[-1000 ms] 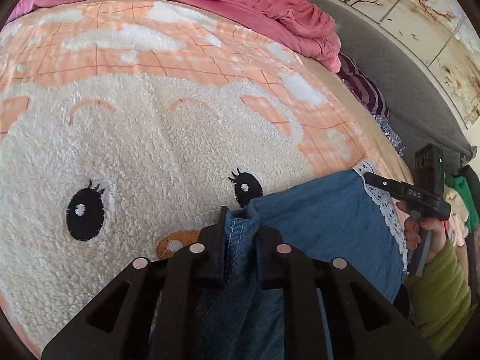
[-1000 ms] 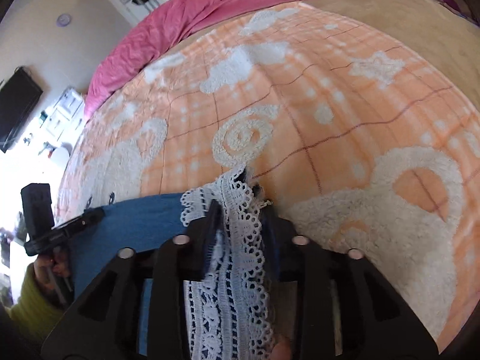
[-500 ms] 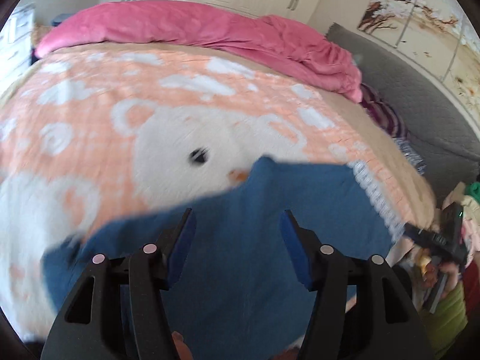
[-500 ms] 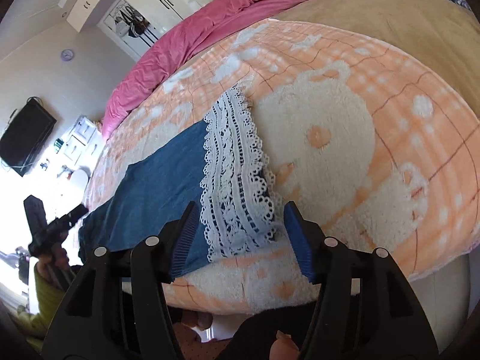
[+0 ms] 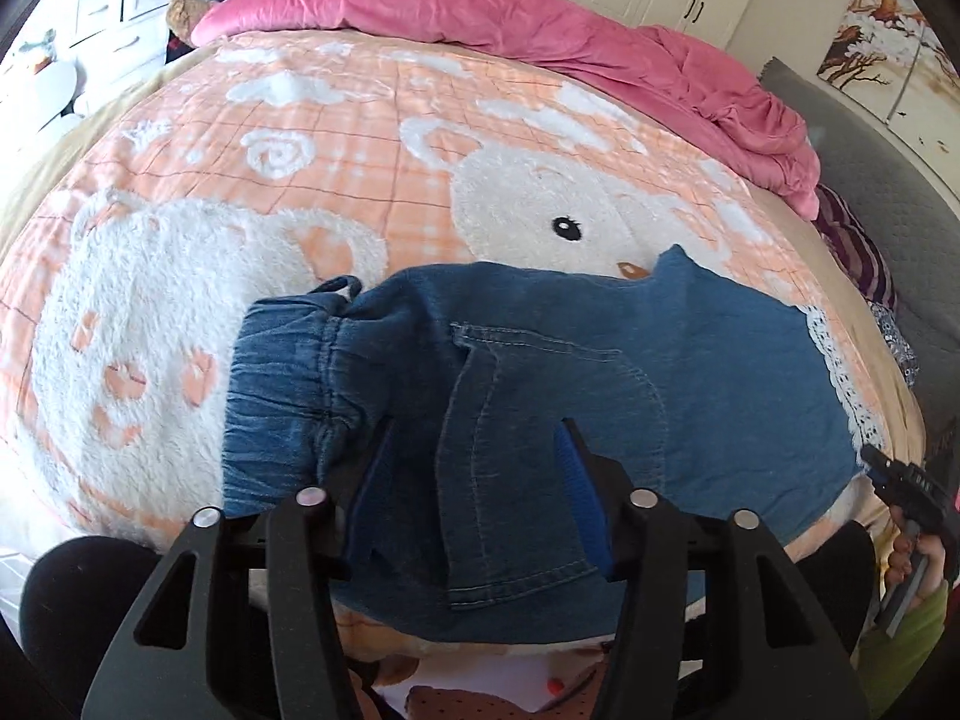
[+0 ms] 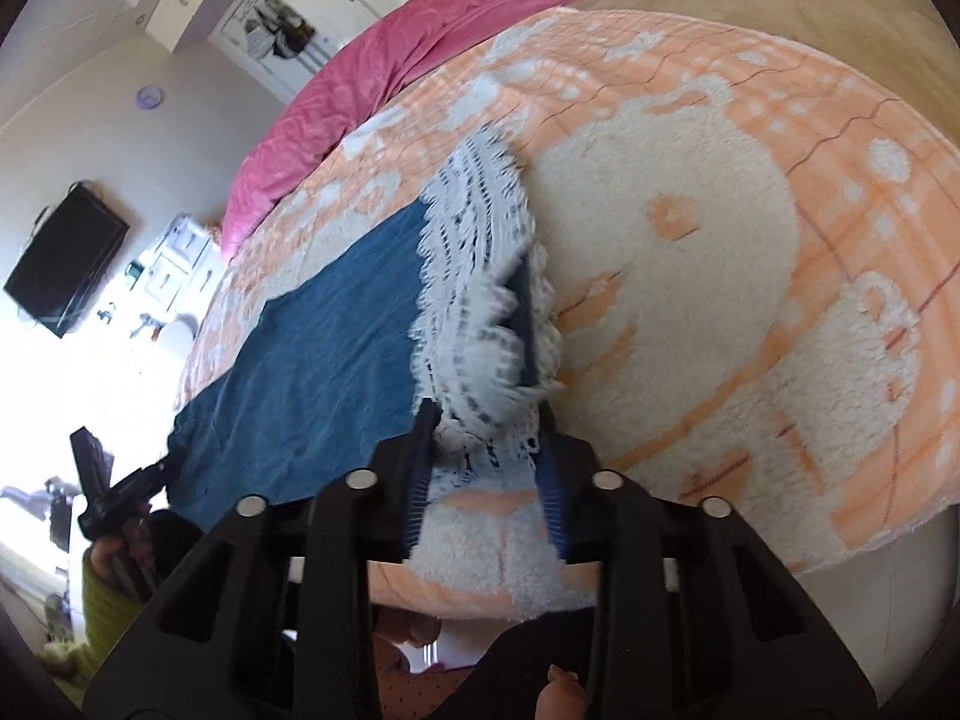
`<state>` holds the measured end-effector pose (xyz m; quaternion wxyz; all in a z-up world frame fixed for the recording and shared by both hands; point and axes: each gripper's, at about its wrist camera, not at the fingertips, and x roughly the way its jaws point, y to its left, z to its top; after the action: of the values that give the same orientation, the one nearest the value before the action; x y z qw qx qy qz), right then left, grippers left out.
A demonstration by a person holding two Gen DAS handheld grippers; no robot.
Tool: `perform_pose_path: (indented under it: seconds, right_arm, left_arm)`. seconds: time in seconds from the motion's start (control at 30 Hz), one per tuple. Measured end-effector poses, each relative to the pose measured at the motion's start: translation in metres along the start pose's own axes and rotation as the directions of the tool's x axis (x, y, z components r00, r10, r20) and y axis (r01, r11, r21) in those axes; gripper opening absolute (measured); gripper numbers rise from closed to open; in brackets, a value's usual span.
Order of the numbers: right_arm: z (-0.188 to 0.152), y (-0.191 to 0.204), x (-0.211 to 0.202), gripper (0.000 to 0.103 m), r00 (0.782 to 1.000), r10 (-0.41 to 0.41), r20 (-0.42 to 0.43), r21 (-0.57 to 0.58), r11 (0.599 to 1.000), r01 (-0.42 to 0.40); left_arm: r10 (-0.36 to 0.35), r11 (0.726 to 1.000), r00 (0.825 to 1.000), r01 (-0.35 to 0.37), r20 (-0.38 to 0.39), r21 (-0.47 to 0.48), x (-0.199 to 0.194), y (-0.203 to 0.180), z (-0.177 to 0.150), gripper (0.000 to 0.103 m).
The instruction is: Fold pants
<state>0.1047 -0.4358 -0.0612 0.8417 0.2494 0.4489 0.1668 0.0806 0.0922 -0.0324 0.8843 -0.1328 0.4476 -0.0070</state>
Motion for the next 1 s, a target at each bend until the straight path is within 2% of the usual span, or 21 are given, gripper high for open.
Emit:
perform_pose_path:
  seconds: [0.03, 0.07, 0.2, 0.33, 0.47, 0.53, 0.6, 0.67, 0.73, 0.8, 0.9, 1.0]
  right_arm:
    - [-0.001, 0.001, 0.000, 0.018, 1.000, 0.014, 0.000, -0.004, 1.000, -0.014]
    - [-0.001, 0.002, -0.002, 0.017, 1.000, 0.020, 0.005, -0.008, 1.000, -0.020]
    - [-0.010, 0.010, -0.027, 0.017, 0.998, -0.024, 0.053, -0.077, 0.997, 0.028]
    - [-0.024, 0.012, -0.005, 0.018, 0.987, -0.162, -0.001, -0.147, 0.976, 0.160]
    - [-0.026, 0.012, -0.006, 0.022, 0.985, -0.171, 0.013, -0.122, 0.978, 0.171]
    - [-0.028, 0.013, -0.010, 0.027, 0.983, -0.184, 0.019, -0.127, 0.974, 0.185]
    - [-0.030, 0.015, -0.022, 0.047, 0.976, -0.212, 0.045, -0.120, 0.969, 0.216]
    - [-0.032, 0.016, -0.042, 0.048, 0.967, -0.234, 0.099, -0.110, 0.963, 0.244]
    - [-0.032, 0.019, -0.058, 0.049, 0.964, -0.222, 0.148, -0.096, 0.967, 0.238]
    - [-0.031, 0.029, -0.070, 0.052, 0.958, -0.216, 0.191, -0.113, 0.964, 0.240]
    - [-0.024, 0.052, -0.066, 0.058, 0.964, -0.172, 0.203, -0.165, 0.964, 0.207]
    - [-0.014, 0.077, -0.044, 0.061, 0.976, -0.133, 0.173, -0.232, 0.957, 0.172]
  left_arm:
    - [0.001, 1.000, 1.000, -0.002, -0.004, -0.007, 0.001, 0.003, 0.001, 0.039]
    - [-0.008, 0.999, 1.000, 0.007, -0.008, -0.031, 0.000, 0.009, 0.001, 0.037]
    - [-0.034, 0.999, 0.999, 0.033, -0.006, -0.043, -0.003, 0.017, 0.000, 0.036]
    - [-0.031, 0.998, 0.999, 0.030, -0.009, -0.054, 0.000, 0.019, 0.002, 0.035]
    - [-0.042, 0.997, 0.999, 0.042, -0.003, -0.067, -0.003, 0.022, 0.002, 0.035]
    - [-0.043, 0.997, 0.999, 0.043, 0.000, -0.068, -0.003, 0.022, 0.001, 0.035]
    - [-0.043, 0.997, 0.999, 0.043, 0.006, -0.060, -0.006, 0.019, 0.000, 0.035]
    - [-0.049, 0.997, 0.999, 0.049, 0.008, -0.055, -0.012, 0.016, 0.000, 0.038]
    - [-0.041, 0.999, 0.999, 0.041, 0.032, -0.018, -0.023, 0.007, -0.001, 0.056]
    - [-0.022, 0.999, 0.996, 0.018, 0.089, 0.041, -0.039, -0.009, -0.001, 0.064]
    - [-0.071, 0.992, 0.991, 0.059, 0.111, 0.109, -0.045, -0.038, 0.007, 0.064]
    - [-0.116, 0.971, 0.991, 0.098, 0.071, 0.217, -0.026, -0.085, 0.012, 0.064]
